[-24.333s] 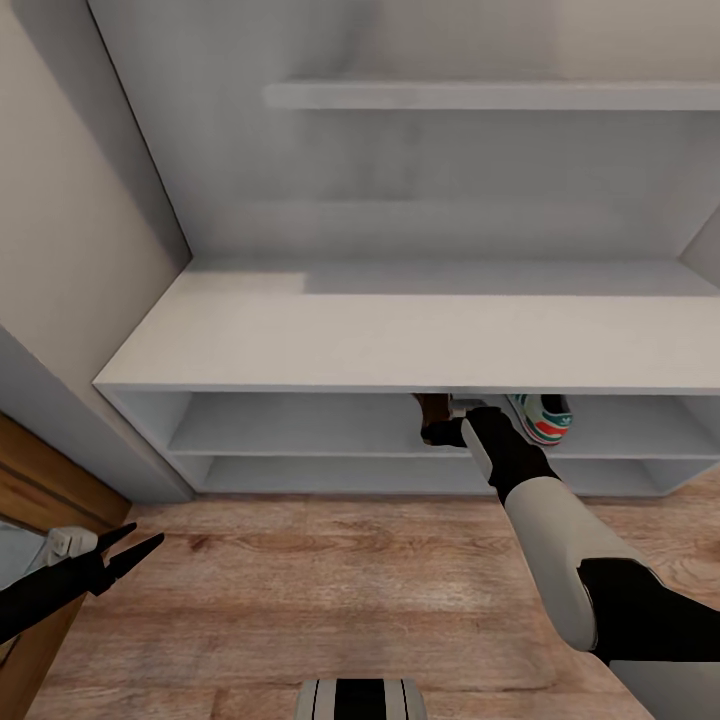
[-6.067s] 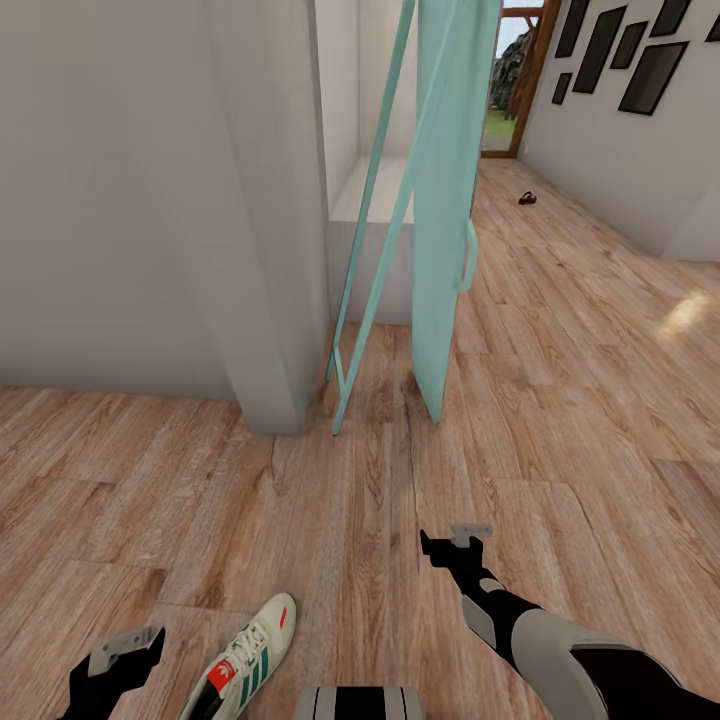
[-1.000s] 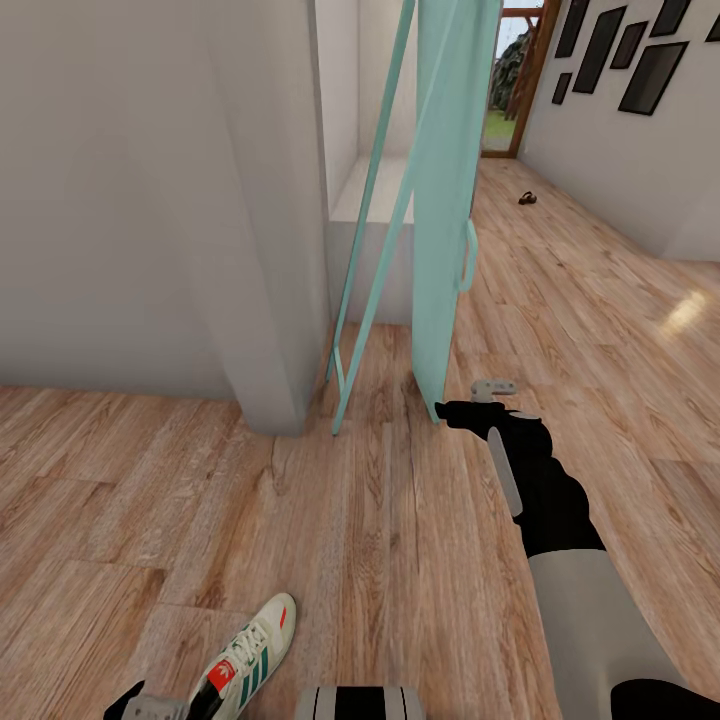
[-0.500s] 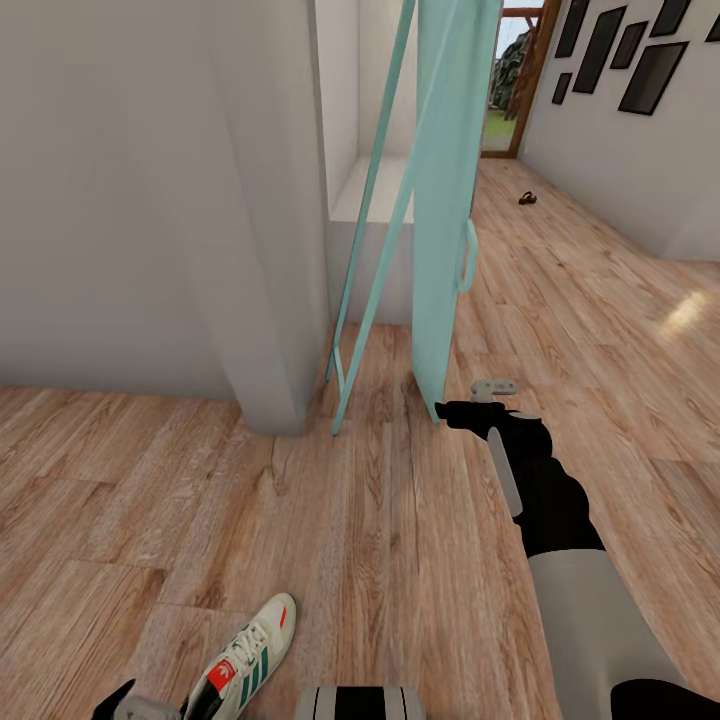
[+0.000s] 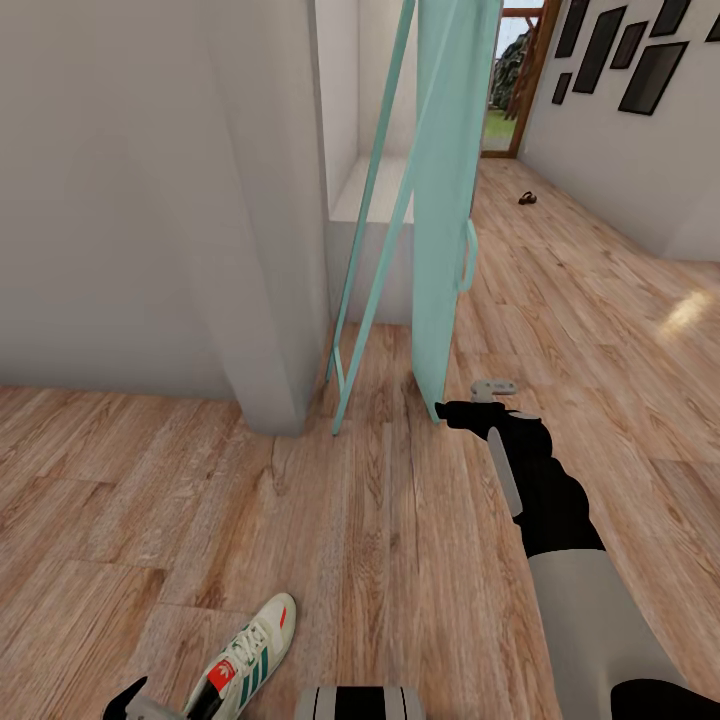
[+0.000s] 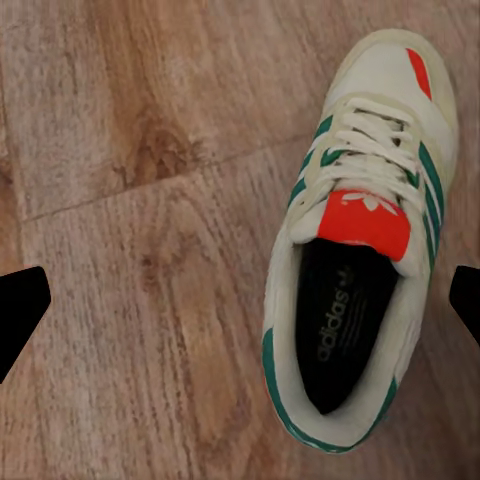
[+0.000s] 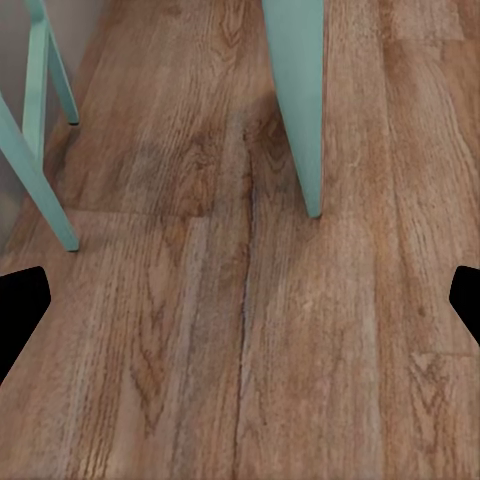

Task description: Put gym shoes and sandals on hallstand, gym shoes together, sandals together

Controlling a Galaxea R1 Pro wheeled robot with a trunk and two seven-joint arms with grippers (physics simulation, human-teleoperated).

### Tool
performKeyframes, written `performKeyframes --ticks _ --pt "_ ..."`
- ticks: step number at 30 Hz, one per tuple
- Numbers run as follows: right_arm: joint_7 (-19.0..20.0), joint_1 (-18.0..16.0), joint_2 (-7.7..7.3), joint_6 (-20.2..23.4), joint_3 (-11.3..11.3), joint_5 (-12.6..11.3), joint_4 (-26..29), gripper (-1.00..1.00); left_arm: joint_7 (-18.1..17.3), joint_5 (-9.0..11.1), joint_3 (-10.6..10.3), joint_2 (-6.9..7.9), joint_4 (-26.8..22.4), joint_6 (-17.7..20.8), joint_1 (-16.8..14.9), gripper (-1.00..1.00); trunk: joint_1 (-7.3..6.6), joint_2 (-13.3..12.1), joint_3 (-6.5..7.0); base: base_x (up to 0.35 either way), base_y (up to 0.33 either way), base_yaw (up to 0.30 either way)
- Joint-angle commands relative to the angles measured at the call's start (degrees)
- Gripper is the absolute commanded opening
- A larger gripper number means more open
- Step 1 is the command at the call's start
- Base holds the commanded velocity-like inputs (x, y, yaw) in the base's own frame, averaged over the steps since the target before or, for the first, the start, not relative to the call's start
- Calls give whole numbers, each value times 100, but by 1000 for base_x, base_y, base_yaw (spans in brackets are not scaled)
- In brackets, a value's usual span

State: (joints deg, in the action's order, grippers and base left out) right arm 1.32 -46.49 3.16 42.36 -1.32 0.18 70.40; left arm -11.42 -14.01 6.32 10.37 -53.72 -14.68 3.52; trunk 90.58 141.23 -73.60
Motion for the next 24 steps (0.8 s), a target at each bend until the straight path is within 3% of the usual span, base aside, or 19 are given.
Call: performKeyframes --ticks 1,6,13,19,24 --pt "0 0 0 0 0 0 0 100 0 0 -58 0 0 -7 0 100 0 0 0 0 0 0" --pt "0 0 0 0 2 4 0 100 2 -5 -476 0 2 -30 0 100 0 0 0 0 0 0" --pt "0 0 0 0 6 8 0 100 -1 -11 -798 5 1 -34 0 100 0 0 0 0 0 0" --pt "0 0 0 0 8 9 0 100 -1 -8 -880 8 1 -35 0 100 0 0 0 0 0 0" --pt "0 0 0 0 9 9 0 100 -2 -6 -893 9 0 -35 0 100 110 201 -90 0 0 0"
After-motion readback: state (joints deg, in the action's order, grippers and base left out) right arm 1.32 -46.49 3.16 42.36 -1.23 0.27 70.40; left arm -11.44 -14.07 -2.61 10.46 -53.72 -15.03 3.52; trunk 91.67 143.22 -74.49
